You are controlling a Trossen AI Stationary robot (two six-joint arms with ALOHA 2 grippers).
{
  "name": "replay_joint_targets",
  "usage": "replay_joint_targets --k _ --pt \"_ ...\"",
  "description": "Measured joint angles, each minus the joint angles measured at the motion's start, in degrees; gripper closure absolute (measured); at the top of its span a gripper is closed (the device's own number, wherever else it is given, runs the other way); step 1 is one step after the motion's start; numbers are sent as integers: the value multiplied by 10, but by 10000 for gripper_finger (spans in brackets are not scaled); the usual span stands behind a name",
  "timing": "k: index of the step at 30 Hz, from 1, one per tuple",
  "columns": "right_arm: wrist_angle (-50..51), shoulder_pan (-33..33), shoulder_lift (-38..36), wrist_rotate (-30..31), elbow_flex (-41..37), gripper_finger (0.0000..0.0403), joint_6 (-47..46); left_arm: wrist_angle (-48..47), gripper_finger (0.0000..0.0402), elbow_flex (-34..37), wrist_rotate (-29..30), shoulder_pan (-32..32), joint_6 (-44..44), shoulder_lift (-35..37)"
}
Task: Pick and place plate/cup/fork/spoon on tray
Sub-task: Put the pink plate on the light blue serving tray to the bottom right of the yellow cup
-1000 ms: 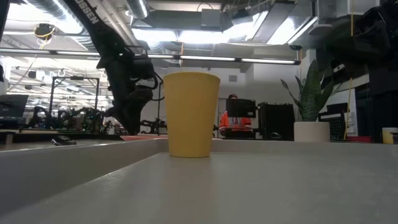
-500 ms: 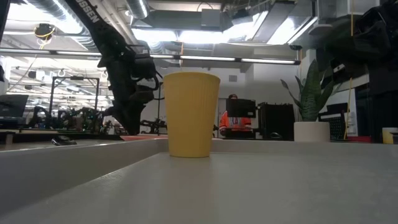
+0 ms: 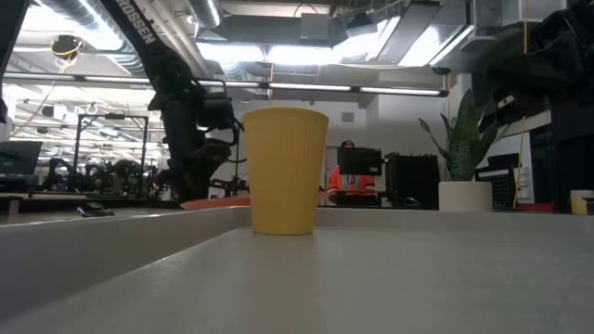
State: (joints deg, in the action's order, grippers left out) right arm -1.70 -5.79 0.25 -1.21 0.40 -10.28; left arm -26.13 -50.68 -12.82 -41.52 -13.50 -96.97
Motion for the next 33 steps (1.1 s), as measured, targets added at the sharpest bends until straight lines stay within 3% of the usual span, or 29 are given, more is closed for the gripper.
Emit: replay_joint_targets --k 5,11,20,33 --pt "2 0 0 0 0 347 0 0 318 0 -29 -1 -11 -1" --pt "2 0 0 0 0 347 0 3 390 0 -75 -4 -14 0" --pt "3 0 0 0 0 347 -4 131 400 0 -89 -5 -39 62" --pt "3 0 0 0 0 347 -16 113 401 -74 -142 -1 -98 235"
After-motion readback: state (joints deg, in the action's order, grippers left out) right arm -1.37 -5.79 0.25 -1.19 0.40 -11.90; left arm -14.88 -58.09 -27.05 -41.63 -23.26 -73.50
